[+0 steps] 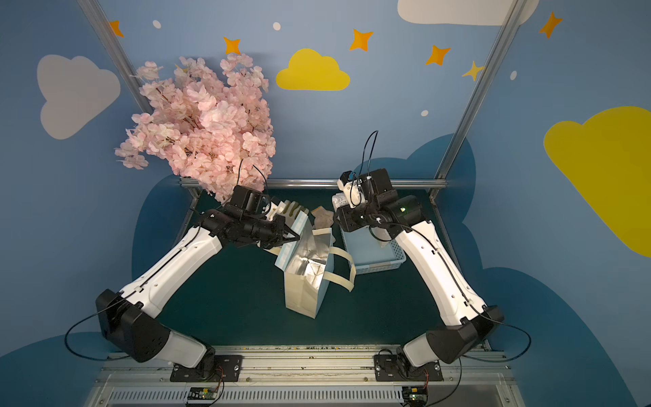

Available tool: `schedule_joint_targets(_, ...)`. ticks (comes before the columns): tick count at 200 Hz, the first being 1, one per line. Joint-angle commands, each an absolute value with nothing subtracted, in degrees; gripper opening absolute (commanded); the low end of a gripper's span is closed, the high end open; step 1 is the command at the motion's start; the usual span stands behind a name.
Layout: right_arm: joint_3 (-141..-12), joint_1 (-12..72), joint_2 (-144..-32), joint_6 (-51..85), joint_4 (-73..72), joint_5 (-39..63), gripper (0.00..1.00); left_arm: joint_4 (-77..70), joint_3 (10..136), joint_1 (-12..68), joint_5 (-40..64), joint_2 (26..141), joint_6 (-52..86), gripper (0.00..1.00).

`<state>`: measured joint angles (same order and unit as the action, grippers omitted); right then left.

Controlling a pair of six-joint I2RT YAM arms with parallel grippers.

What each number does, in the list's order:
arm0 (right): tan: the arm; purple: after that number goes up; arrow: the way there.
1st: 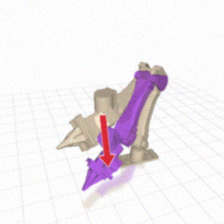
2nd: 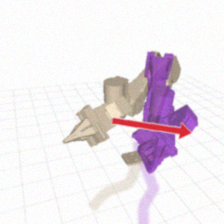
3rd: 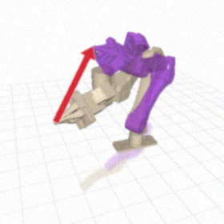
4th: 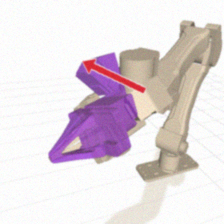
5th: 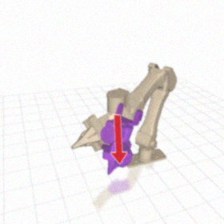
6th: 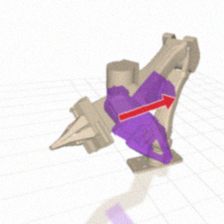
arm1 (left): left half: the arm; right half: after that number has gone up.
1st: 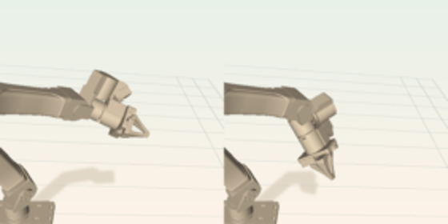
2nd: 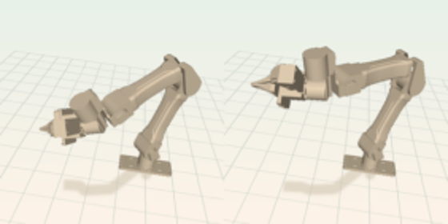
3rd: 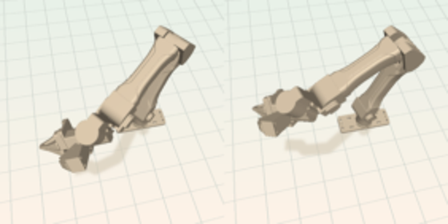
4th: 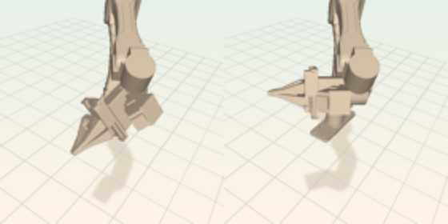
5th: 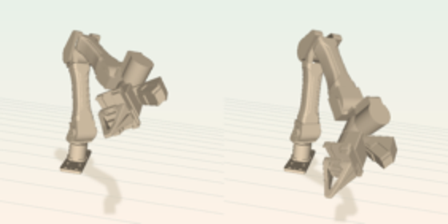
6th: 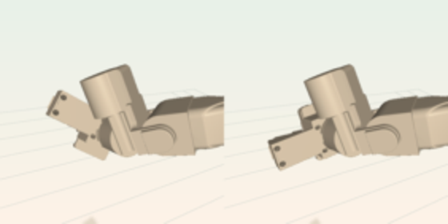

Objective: Place the ice pack in the delivery bag

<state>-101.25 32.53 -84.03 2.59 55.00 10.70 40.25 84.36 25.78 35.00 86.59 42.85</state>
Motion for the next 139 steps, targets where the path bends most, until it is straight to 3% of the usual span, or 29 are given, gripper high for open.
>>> schedule_joint_targets(1, -99.8, 36.35, -83.57, 2.75, 48.81, 16.25, 0.29, 39.98, 86.02, 25.49, 35.66, 87.55, 42.98, 0.03)
schedule_joint_targets(40, -99.5, 42.39, -87.61, 2.43, 49.09, 18.5, 0.31, 40.25, 86.69, 25.14, 35.85, 88.27, 42.54, 0.03)
schedule_joint_targets(51, -99.19, 43.54, -88.68, 2.14, 49.67, 17.84, 0.4, 40.47, 86.67, 25.11, 35.71, 88.2, 42.41, 0.03)
schedule_joint_targets(74, -99.21, 43.68, -88.62, 2.48, 50.34, 16.06, 0.72, 41.11, 86.74, 24.88, 34.97, 88.02, 41.86, 0.03)
schedule_joint_targets(90, -100.15, 42.66, -87.19, 2.08, 50.49, 14.54, 0.88, 41.39, 86.63, 24.7, 34.74, 88.05, 41.67, 0.03)
schedule_joint_targets(104, -101.98, 40.3, -86.25, 2.57, 51.31, 14.99, 0.93, 41.67, 86.73, 24.66, 34.54, 88.02, 41.41, 0.03)
schedule_joint_targets(139, -103.43, 30.18, -83.86, 4.94, 52.96, 14.71, 0.95, 42.81, 87.09, 24.48, 33.4, 88.11, 40.35, 0.03)
